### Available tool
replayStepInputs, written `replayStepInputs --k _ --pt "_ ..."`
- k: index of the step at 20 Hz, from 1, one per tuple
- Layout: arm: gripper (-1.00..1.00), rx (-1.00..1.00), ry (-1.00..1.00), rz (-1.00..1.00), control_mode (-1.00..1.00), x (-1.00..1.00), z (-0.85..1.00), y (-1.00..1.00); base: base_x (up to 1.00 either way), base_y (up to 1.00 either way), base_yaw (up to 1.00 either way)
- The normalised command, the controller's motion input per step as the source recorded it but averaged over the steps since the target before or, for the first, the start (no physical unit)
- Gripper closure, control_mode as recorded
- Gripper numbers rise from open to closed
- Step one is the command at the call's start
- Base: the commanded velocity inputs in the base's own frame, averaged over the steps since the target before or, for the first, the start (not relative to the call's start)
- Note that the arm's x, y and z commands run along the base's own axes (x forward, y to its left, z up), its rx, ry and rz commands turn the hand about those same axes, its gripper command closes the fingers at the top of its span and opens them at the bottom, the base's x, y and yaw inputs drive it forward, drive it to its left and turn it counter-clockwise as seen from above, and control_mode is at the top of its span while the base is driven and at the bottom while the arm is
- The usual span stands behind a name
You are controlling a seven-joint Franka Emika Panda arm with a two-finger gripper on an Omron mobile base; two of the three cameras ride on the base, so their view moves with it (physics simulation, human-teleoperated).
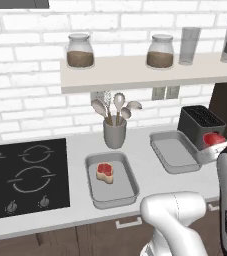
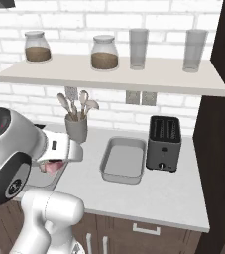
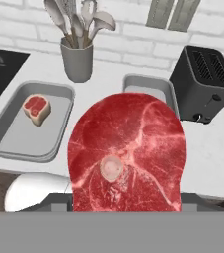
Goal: Place one tomato and one steak in each tupperware on the nearby counter, to pack two identical lunches.
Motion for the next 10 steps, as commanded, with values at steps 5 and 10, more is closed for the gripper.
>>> replayStepInputs --k 5,10 --pt "1.0 0.0 0.02 -0.07 -1.0 1.0 -0.48 -0.18 0.0 0.0 0.0" --pt "1.0 -0.01 0.02 0.0 -1.0 0.88 -0.6 -0.27 0.0 0.0 0.0"
